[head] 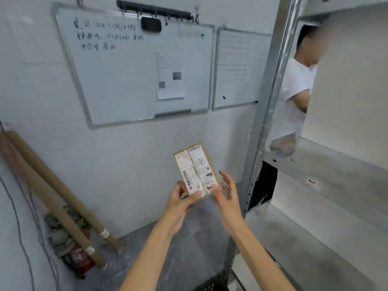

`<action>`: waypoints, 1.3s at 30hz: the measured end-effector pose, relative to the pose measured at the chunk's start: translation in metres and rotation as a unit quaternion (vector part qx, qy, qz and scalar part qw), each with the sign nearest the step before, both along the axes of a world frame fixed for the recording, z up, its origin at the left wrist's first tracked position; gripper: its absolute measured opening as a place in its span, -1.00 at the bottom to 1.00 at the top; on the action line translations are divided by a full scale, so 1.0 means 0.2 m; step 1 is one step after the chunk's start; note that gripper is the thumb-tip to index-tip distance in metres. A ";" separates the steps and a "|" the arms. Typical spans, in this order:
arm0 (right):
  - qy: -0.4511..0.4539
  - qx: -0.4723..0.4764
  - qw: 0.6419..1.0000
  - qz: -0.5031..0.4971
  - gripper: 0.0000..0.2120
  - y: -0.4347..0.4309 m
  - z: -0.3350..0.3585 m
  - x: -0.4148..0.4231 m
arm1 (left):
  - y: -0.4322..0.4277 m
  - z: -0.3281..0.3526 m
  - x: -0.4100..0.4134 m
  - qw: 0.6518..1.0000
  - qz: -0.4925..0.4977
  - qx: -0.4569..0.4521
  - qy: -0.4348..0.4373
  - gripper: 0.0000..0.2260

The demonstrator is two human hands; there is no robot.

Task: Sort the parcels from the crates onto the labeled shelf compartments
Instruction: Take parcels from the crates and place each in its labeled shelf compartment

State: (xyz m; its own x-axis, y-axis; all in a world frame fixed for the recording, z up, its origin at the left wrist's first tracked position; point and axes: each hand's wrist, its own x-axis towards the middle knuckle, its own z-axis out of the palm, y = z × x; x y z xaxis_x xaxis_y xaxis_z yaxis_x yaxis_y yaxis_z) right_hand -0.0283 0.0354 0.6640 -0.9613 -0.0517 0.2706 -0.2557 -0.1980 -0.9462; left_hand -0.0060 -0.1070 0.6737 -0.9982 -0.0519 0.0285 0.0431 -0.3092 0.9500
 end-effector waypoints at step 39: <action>0.083 -0.070 0.985 -0.135 -0.43 1.20 0.54 0.41 | 0.92 0.45 0.02 0.940 -0.250 -0.071 0.220 -0.36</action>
